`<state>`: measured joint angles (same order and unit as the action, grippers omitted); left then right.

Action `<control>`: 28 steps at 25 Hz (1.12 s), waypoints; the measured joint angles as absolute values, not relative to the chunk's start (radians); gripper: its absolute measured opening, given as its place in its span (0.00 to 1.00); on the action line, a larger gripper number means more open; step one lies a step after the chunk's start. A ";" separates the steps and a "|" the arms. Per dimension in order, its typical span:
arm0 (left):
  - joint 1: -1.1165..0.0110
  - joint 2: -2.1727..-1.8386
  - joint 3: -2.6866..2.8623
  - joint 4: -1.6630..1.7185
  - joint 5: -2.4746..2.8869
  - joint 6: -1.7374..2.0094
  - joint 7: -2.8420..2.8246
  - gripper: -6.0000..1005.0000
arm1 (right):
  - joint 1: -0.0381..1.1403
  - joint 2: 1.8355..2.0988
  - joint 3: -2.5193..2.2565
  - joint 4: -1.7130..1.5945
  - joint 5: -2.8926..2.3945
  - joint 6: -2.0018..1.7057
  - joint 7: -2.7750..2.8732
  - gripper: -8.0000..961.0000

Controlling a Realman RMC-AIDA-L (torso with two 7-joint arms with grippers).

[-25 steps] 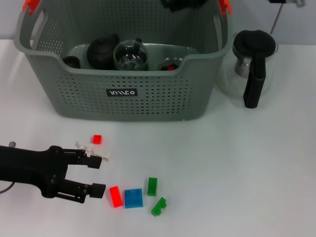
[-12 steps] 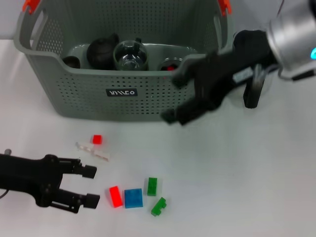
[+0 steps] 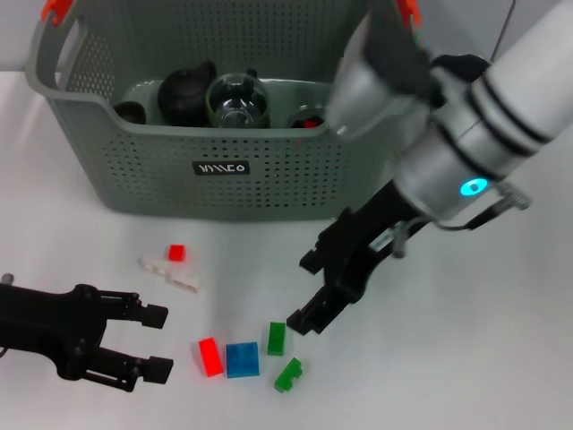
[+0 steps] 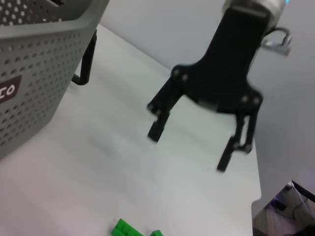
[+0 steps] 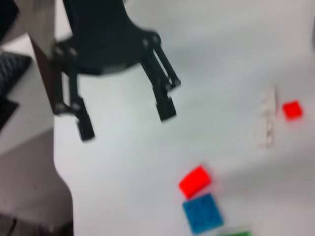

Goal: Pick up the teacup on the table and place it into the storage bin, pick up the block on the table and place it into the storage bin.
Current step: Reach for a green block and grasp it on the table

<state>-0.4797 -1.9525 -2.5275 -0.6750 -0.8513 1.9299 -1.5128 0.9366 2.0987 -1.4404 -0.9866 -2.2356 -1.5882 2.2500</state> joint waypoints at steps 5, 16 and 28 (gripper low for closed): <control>-0.486 -1.953 -2.522 -0.675 -0.851 1.930 -1.518 0.88 | 1.000 2.107 -1.569 -0.878 -2.233 -1.491 2.259 0.97; -0.480 -1.950 -2.522 -0.672 -0.850 1.923 -1.523 0.88 | 1.052 2.113 -1.794 -0.847 -2.227 -1.304 2.319 0.96; -0.472 -1.954 -2.524 -0.668 -0.850 1.917 -1.505 0.87 | 1.065 2.121 -1.964 -0.843 -2.187 -1.159 2.360 0.96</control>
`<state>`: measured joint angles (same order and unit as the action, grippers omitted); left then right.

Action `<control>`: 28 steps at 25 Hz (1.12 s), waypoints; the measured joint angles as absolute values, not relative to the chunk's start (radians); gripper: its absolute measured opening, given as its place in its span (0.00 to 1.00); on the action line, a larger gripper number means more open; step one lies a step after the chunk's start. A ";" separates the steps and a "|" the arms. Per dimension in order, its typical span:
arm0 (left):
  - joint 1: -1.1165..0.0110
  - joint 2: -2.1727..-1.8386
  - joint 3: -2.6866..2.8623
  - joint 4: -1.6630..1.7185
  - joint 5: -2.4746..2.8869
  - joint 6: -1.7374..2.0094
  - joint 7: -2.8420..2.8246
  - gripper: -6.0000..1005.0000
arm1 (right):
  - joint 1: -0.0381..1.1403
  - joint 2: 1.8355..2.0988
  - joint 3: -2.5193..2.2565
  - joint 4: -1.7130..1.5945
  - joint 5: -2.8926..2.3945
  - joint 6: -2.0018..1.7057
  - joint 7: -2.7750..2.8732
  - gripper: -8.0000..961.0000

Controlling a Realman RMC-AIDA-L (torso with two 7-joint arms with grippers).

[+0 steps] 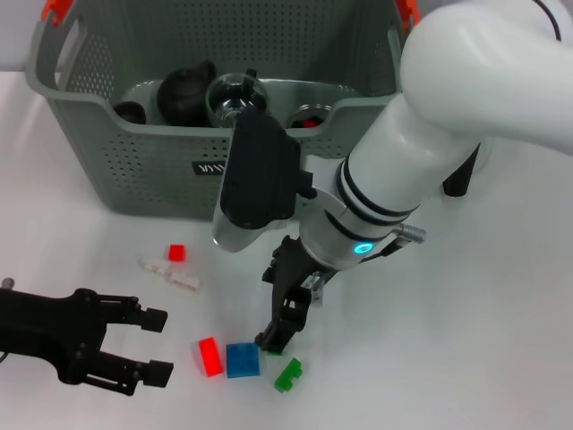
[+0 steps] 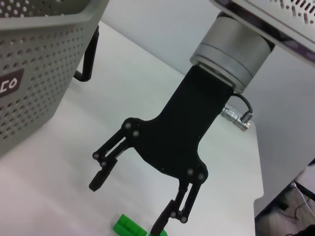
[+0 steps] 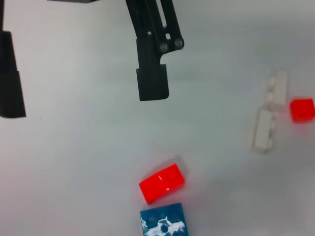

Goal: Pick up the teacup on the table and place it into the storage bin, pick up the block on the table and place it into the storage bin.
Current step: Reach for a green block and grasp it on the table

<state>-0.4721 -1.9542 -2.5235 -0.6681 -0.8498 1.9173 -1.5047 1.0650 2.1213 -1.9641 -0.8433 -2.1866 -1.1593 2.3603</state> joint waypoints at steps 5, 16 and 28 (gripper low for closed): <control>-0.471 -1.954 -2.525 -0.667 -0.850 1.917 -1.503 0.87 | 1.060 2.122 -1.996 -0.825 -2.157 -1.125 2.356 0.96; -0.472 -1.954 -2.528 -0.667 -0.850 1.915 -1.500 0.87 | 1.049 2.123 -2.037 -0.803 -2.144 -1.082 2.351 0.96; -0.471 -1.954 -2.530 -0.667 -0.850 1.914 -1.500 0.87 | 1.049 2.124 -2.056 -0.792 -2.145 -1.082 2.349 0.96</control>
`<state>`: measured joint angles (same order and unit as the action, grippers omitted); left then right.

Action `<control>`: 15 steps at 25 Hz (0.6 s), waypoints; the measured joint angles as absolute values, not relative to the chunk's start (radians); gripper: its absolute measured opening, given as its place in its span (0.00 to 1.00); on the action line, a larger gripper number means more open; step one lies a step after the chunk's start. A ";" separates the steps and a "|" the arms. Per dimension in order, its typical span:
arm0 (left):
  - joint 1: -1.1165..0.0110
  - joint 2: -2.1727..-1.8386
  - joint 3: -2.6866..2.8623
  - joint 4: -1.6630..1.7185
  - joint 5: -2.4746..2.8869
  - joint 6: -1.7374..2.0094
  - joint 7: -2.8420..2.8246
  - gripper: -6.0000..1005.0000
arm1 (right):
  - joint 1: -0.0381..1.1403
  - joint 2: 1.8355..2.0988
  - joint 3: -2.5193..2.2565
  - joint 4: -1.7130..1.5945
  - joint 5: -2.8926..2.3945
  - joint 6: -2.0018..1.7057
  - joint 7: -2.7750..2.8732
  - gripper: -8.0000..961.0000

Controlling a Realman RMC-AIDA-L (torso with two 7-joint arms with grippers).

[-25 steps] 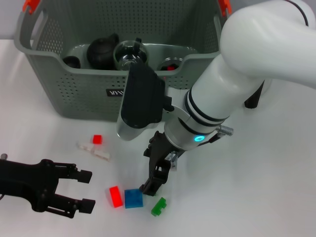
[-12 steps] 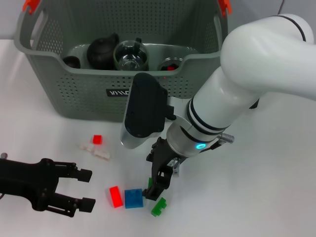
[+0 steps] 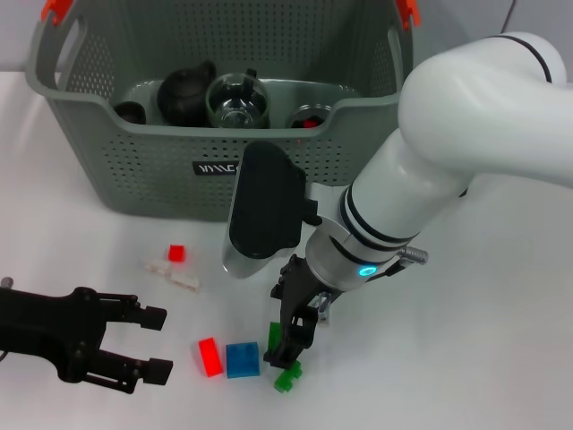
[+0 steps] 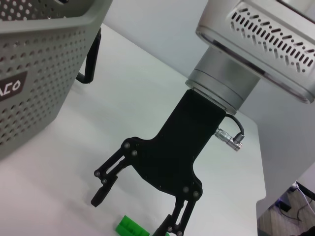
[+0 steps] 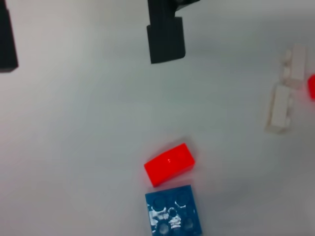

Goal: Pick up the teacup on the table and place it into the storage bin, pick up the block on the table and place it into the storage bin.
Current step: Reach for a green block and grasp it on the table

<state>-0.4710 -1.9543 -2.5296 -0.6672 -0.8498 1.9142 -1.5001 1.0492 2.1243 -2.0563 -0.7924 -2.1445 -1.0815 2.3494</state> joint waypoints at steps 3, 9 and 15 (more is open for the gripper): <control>-0.471 -1.954 -2.530 -0.667 -0.850 1.913 -1.500 0.87 | 1.049 2.125 -2.057 -0.792 -2.145 -1.084 2.349 0.96; -0.472 -1.956 -2.530 -0.667 -0.850 1.909 -1.500 0.87 | 1.049 2.125 -2.062 -0.792 -2.145 -1.085 2.344 0.95; -0.475 -1.956 -2.530 -0.667 -0.850 1.908 -1.500 0.87 | 1.049 2.125 -2.067 -0.793 -2.142 -1.084 2.338 0.77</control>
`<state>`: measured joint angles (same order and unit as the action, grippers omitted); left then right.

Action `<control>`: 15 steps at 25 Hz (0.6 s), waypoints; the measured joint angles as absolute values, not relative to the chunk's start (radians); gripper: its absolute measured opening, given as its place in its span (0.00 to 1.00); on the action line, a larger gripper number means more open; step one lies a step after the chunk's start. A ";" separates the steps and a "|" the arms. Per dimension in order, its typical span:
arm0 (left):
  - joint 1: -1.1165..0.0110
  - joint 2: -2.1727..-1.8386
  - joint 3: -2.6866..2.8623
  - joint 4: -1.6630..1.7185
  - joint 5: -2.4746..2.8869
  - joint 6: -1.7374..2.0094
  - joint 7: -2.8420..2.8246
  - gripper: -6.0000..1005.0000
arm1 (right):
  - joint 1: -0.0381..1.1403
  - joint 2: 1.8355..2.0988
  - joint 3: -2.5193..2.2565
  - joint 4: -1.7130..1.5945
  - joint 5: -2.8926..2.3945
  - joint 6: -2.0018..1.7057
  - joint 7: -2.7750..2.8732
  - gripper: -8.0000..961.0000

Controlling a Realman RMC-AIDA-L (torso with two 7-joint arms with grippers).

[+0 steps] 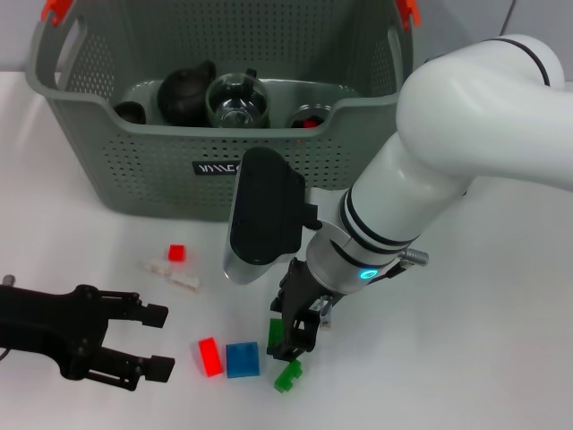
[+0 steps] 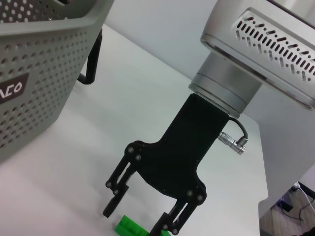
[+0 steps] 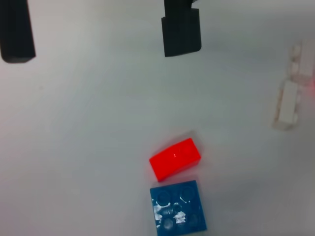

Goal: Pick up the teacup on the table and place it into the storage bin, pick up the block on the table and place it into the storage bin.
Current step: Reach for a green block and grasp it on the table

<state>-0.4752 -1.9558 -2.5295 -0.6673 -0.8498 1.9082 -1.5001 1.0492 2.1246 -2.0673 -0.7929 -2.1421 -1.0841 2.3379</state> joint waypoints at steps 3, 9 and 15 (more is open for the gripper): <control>-0.476 -1.956 -2.529 -0.667 -0.850 1.907 -1.500 0.87 | 1.049 2.125 -2.068 -0.793 -2.132 -1.085 2.331 0.67; -0.478 -1.956 -2.529 -0.667 -0.850 1.907 -1.502 0.87 | 1.049 2.125 -2.069 -0.793 -2.132 -1.082 2.324 0.57; -0.479 -1.956 -2.529 -0.667 -0.851 1.907 -1.503 0.87 | 1.049 2.125 -2.069 -0.787 -2.131 -1.080 2.315 0.57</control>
<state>-0.4790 -1.9559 -2.5295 -0.6673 -0.8512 1.9066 -1.5030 1.0492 2.1246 -2.0693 -0.7871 -2.1314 -1.0802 2.3150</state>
